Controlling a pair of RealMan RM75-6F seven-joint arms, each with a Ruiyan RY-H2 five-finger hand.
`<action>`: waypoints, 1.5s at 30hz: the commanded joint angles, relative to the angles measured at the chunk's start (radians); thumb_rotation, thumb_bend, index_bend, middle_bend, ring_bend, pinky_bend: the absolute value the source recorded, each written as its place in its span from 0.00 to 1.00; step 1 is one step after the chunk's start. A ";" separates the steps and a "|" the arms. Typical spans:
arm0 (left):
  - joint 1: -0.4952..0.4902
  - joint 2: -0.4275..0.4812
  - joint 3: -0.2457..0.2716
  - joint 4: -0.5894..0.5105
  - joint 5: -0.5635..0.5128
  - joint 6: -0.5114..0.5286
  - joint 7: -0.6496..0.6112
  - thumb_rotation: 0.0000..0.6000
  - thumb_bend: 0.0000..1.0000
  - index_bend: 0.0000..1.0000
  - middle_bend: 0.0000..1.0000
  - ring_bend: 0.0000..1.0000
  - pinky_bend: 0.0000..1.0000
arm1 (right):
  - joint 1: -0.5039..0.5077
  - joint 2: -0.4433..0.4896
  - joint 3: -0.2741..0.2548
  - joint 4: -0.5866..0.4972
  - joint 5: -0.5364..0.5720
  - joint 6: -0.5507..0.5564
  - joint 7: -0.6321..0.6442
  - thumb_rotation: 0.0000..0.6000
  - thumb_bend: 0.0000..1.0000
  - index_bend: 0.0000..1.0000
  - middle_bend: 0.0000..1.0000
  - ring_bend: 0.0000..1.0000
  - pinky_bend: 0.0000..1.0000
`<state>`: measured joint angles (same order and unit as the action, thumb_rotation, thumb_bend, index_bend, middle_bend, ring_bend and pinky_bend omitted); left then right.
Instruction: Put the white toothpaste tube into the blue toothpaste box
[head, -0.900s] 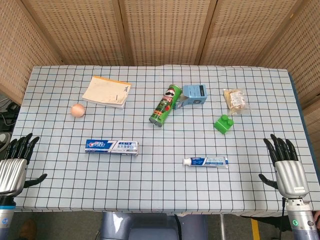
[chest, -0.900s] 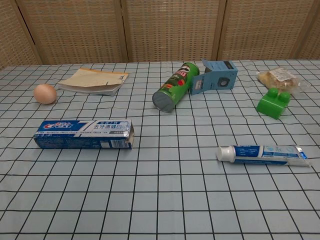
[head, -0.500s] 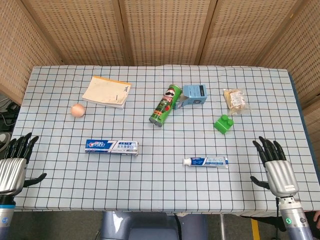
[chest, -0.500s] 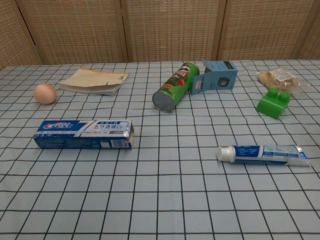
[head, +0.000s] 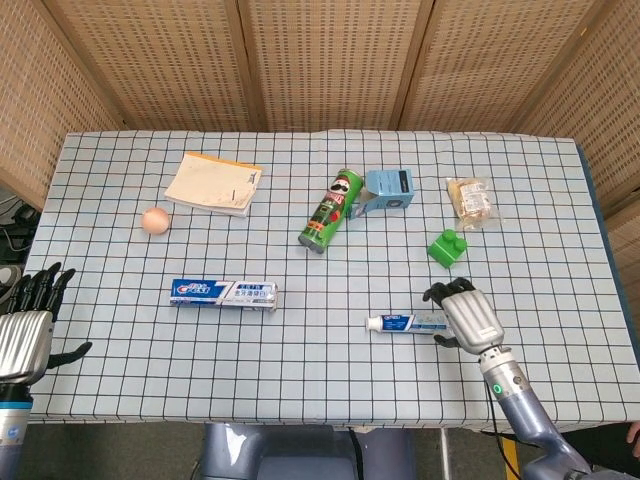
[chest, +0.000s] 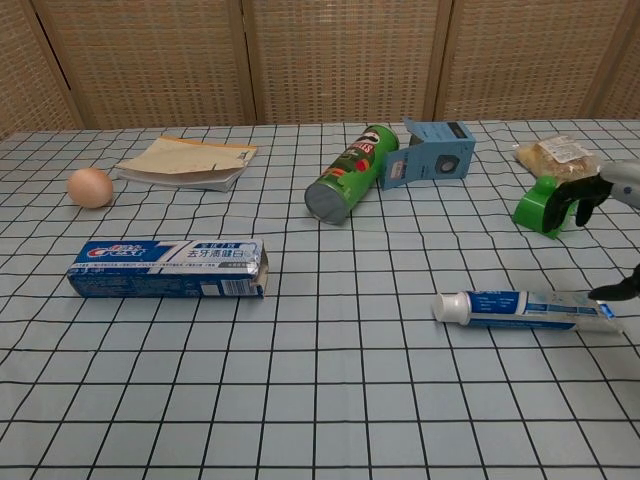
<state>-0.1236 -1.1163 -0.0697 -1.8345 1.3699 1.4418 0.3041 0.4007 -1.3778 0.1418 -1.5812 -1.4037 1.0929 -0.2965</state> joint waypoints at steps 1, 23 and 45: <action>-0.005 -0.001 -0.003 0.003 -0.011 -0.009 -0.001 1.00 0.00 0.00 0.00 0.00 0.00 | 0.037 -0.063 0.014 0.039 0.050 -0.042 -0.066 1.00 0.22 0.41 0.43 0.39 0.30; -0.019 -0.004 -0.002 0.005 -0.033 -0.029 0.008 1.00 0.00 0.00 0.00 0.00 0.00 | 0.093 -0.129 -0.022 0.145 0.171 -0.121 -0.122 1.00 0.37 0.43 0.44 0.41 0.35; -0.024 -0.006 -0.001 0.007 -0.042 -0.032 0.008 1.00 0.00 0.00 0.00 0.00 0.00 | 0.108 -0.145 -0.064 0.210 0.142 -0.145 -0.030 1.00 0.60 0.65 0.62 0.59 0.59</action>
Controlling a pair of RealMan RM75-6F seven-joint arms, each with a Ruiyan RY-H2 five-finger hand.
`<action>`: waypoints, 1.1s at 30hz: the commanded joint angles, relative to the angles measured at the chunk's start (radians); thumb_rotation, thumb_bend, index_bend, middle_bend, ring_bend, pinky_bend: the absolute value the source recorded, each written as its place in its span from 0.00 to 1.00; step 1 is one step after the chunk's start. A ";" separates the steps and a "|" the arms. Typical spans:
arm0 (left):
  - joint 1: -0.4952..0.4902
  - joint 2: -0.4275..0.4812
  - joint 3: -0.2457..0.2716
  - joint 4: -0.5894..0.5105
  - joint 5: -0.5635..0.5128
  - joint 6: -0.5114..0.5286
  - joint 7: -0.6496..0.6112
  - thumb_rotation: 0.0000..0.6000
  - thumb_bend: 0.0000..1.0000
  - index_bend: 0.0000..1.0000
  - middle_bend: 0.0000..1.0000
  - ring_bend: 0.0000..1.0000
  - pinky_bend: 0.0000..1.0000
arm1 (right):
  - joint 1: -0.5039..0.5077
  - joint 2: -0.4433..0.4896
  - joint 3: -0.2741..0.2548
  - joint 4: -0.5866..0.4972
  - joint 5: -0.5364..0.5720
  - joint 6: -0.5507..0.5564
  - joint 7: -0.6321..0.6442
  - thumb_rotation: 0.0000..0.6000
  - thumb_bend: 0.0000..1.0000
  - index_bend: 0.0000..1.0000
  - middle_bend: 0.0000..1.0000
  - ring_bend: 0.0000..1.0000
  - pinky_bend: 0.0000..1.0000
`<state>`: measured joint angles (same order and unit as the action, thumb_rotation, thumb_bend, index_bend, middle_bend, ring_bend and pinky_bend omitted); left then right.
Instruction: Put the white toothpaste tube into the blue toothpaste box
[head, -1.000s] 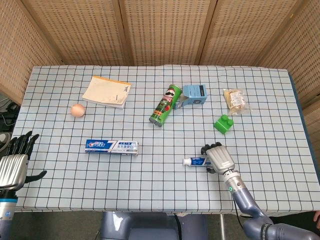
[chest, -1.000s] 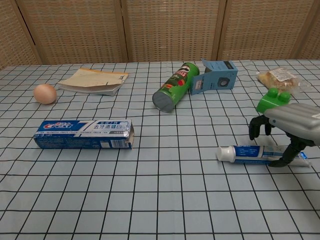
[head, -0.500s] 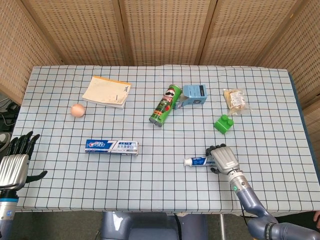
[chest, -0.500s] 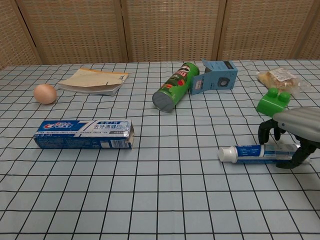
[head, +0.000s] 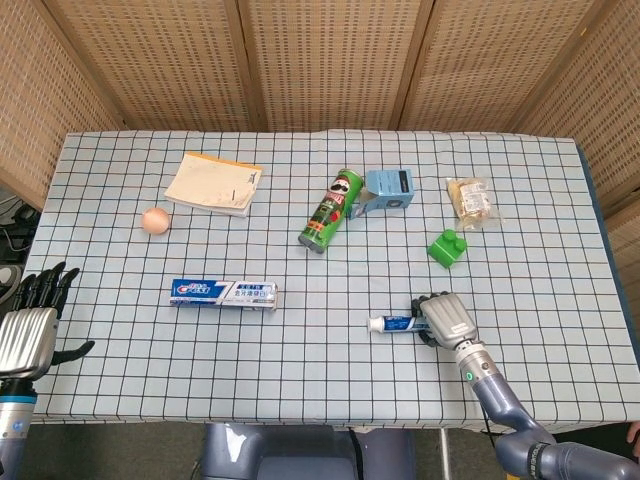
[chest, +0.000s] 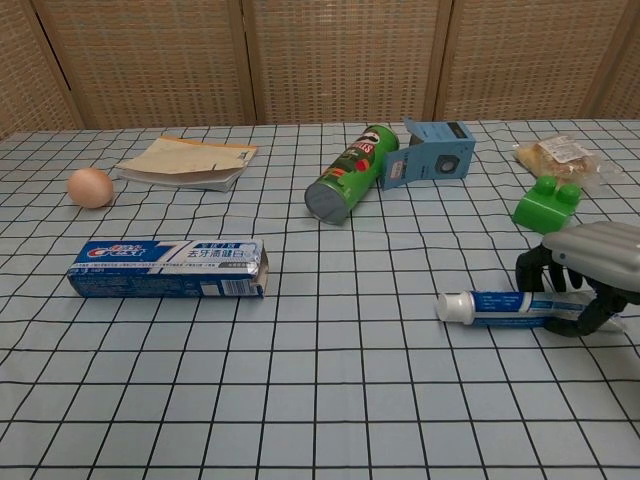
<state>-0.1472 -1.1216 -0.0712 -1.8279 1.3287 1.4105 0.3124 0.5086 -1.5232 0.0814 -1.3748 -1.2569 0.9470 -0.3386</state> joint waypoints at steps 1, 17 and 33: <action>-0.001 0.000 0.001 0.001 -0.001 -0.002 0.000 1.00 0.00 0.00 0.00 0.00 0.00 | -0.001 0.002 -0.005 0.003 -0.004 0.000 0.018 1.00 0.63 0.66 0.64 0.60 0.61; -0.094 -0.030 -0.038 0.091 -0.028 -0.128 -0.040 1.00 0.00 0.00 0.00 0.00 0.00 | -0.019 0.177 0.008 -0.179 -0.080 0.071 0.139 1.00 0.67 0.69 0.66 0.63 0.64; -0.412 -0.281 -0.086 0.414 -0.012 -0.521 -0.080 1.00 0.01 0.19 0.12 0.16 0.22 | -0.016 0.293 0.023 -0.291 -0.070 0.100 0.064 1.00 0.67 0.69 0.66 0.63 0.64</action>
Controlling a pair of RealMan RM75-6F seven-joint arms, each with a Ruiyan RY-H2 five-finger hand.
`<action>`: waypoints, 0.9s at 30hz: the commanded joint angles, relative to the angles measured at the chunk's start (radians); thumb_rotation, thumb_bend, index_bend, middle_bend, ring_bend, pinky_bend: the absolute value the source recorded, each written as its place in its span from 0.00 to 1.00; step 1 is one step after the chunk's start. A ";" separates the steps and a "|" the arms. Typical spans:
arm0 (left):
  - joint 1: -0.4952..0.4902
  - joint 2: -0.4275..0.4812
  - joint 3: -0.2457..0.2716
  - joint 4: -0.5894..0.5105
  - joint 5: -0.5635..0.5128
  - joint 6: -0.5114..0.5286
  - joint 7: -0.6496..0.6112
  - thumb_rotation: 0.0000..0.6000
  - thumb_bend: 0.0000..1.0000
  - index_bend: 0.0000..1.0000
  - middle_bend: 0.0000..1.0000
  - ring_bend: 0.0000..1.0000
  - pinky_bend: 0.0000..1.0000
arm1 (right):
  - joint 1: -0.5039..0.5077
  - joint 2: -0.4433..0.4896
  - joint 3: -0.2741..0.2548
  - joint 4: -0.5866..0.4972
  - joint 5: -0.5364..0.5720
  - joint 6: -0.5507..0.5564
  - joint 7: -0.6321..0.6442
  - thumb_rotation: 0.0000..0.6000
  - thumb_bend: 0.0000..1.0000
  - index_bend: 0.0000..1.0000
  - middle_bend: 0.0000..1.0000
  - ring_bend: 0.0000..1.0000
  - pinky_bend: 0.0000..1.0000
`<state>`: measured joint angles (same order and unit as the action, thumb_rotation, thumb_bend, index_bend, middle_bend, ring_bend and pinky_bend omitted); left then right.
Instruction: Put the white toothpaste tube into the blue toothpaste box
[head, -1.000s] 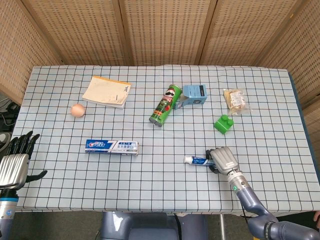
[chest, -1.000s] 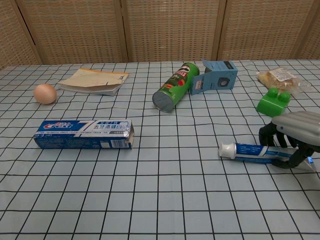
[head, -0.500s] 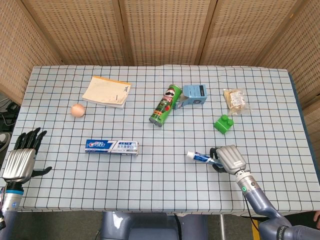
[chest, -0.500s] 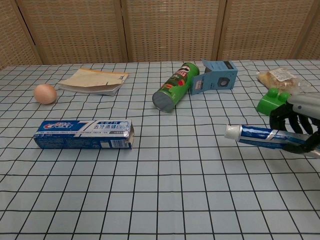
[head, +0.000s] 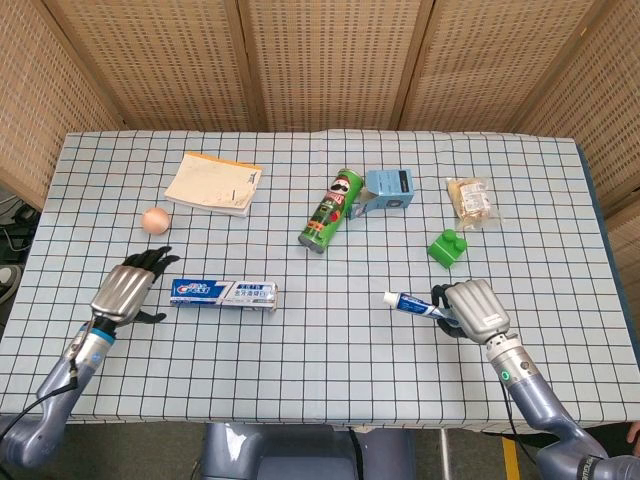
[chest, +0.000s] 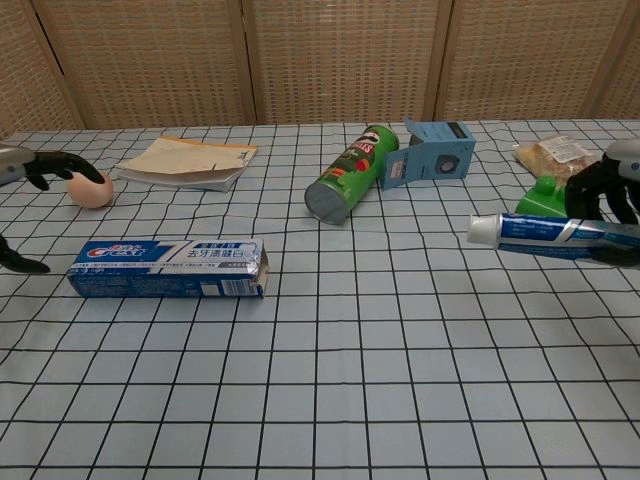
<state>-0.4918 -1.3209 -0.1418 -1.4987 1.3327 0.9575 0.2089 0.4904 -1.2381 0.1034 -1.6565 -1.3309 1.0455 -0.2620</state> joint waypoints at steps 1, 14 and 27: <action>-0.079 -0.100 -0.018 0.104 -0.025 -0.078 0.032 1.00 0.02 0.19 0.13 0.17 0.23 | 0.003 0.010 0.002 -0.014 0.006 0.002 -0.019 1.00 0.67 0.69 0.66 0.63 0.64; -0.172 -0.239 -0.022 0.230 -0.126 -0.165 0.099 1.00 0.03 0.35 0.29 0.33 0.33 | 0.011 0.031 0.002 -0.045 0.031 0.000 -0.057 1.00 0.67 0.69 0.66 0.63 0.64; -0.164 -0.253 -0.033 0.218 -0.163 -0.124 0.020 1.00 0.17 0.61 0.55 0.55 0.45 | 0.008 0.052 -0.002 -0.064 0.029 0.018 -0.065 1.00 0.67 0.69 0.66 0.64 0.65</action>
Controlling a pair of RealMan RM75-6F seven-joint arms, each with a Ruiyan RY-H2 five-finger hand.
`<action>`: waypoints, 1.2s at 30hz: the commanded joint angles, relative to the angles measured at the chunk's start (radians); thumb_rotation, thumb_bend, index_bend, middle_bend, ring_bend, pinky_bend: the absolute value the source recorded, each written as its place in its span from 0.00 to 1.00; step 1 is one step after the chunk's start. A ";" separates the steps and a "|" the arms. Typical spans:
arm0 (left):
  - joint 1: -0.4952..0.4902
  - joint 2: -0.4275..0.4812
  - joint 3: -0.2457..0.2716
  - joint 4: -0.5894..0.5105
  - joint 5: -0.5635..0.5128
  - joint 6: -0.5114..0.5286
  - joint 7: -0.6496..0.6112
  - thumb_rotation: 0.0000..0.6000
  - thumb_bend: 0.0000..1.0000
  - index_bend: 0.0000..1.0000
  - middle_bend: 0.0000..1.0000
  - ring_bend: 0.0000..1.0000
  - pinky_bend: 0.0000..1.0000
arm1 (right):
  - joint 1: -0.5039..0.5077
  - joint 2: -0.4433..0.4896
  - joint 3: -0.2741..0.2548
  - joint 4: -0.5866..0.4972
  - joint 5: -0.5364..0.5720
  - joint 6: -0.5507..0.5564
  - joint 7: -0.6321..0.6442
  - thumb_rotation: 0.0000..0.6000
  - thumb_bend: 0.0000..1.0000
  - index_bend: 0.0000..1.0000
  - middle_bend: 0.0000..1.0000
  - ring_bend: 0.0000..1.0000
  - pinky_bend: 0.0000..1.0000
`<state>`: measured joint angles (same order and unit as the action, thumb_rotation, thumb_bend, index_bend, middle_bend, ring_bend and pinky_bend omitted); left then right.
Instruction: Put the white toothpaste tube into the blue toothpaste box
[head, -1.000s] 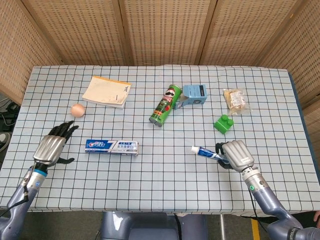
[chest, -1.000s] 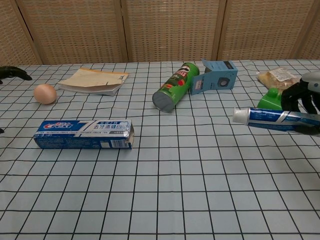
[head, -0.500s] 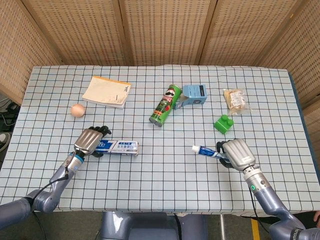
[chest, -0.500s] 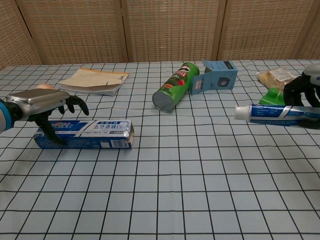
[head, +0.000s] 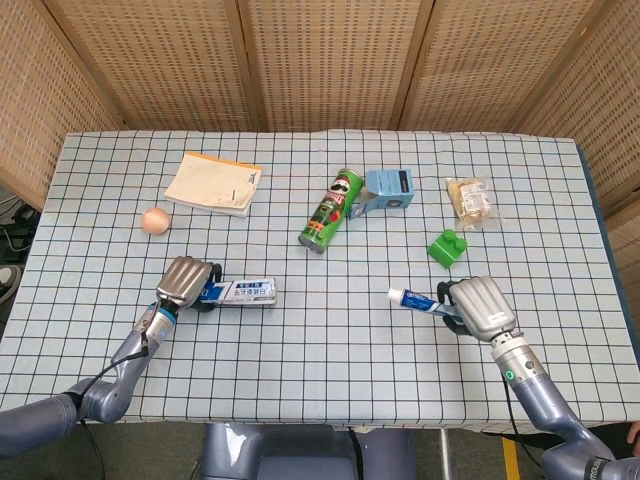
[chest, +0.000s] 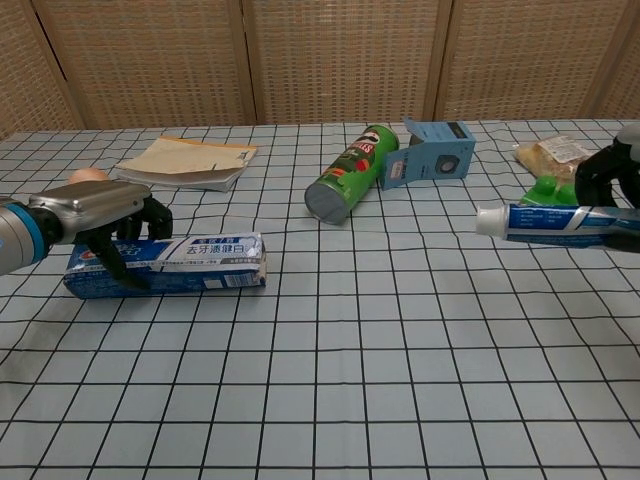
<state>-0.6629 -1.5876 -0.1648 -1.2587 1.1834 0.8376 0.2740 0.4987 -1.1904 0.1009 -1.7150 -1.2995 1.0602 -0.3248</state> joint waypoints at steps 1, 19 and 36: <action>0.010 0.023 -0.013 -0.030 -0.012 -0.005 -0.071 1.00 0.17 0.62 0.55 0.55 0.45 | 0.000 0.009 0.001 -0.011 -0.005 0.006 -0.005 1.00 0.67 0.69 0.66 0.64 0.65; 0.037 0.027 0.011 0.053 0.375 0.211 -0.965 1.00 0.17 0.62 0.55 0.55 0.50 | 0.067 0.241 0.105 -0.227 -0.020 0.029 -0.122 1.00 0.66 0.69 0.66 0.64 0.65; -0.045 -0.037 -0.010 0.063 0.353 0.203 -0.979 1.00 0.17 0.62 0.55 0.55 0.50 | 0.197 0.470 0.232 -0.430 0.051 -0.081 -0.140 1.00 0.66 0.69 0.66 0.64 0.65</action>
<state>-0.7000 -1.6214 -0.1691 -1.1939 1.5445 1.0492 -0.7096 0.6867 -0.7281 0.3264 -2.1339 -1.2577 0.9864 -0.4583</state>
